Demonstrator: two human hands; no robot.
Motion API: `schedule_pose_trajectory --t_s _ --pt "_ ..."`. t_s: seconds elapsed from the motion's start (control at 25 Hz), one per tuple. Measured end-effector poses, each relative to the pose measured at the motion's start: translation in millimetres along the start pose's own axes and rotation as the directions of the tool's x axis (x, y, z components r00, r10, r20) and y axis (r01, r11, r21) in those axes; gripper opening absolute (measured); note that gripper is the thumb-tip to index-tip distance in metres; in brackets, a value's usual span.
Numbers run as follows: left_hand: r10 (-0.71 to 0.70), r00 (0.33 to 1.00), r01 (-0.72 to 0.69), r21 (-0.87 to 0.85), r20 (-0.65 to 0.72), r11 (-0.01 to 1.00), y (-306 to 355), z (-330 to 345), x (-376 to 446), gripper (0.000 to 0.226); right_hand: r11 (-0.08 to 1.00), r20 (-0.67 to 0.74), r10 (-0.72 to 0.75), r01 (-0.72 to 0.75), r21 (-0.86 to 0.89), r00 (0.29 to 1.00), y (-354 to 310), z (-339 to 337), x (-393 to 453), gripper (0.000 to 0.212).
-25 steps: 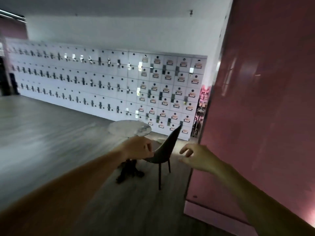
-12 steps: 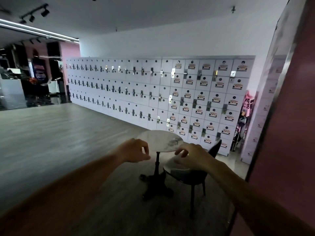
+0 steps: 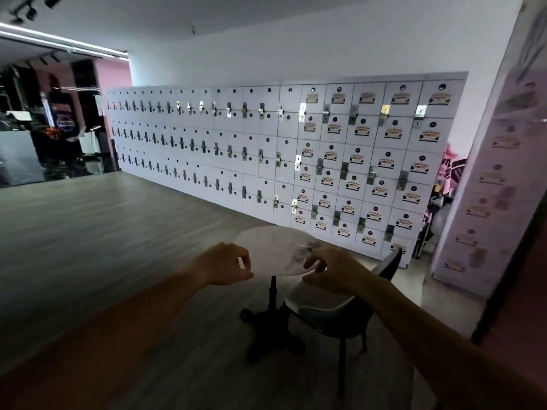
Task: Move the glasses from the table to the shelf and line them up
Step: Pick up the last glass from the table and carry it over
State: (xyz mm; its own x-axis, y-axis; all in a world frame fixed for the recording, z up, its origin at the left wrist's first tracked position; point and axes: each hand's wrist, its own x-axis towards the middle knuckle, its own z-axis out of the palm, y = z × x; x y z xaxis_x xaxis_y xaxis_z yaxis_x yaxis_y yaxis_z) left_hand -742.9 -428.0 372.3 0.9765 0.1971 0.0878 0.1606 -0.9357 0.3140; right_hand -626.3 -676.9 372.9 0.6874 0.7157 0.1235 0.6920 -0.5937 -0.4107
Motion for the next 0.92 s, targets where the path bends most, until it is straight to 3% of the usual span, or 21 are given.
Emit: schedule_pose_trajectory --t_s 0.28,0.52,0.92 --pt "0.015 1.000 -0.015 -0.024 0.017 1.000 -80 30 120 0.012 1.000 0.063 0.029 -0.029 -0.003 0.998 32 38 123 0.032" --pt "0.086 0.992 -0.078 -0.090 0.089 0.993 -135 20 242 0.012 0.992 0.027 0.127 -0.127 -0.021 0.991 50 39 229 0.030" --pt "0.255 0.951 -0.235 -0.130 0.176 0.963 -144 53 420 0.012 0.943 -0.001 0.331 -0.331 0.030 0.944 122 42 335 0.026"
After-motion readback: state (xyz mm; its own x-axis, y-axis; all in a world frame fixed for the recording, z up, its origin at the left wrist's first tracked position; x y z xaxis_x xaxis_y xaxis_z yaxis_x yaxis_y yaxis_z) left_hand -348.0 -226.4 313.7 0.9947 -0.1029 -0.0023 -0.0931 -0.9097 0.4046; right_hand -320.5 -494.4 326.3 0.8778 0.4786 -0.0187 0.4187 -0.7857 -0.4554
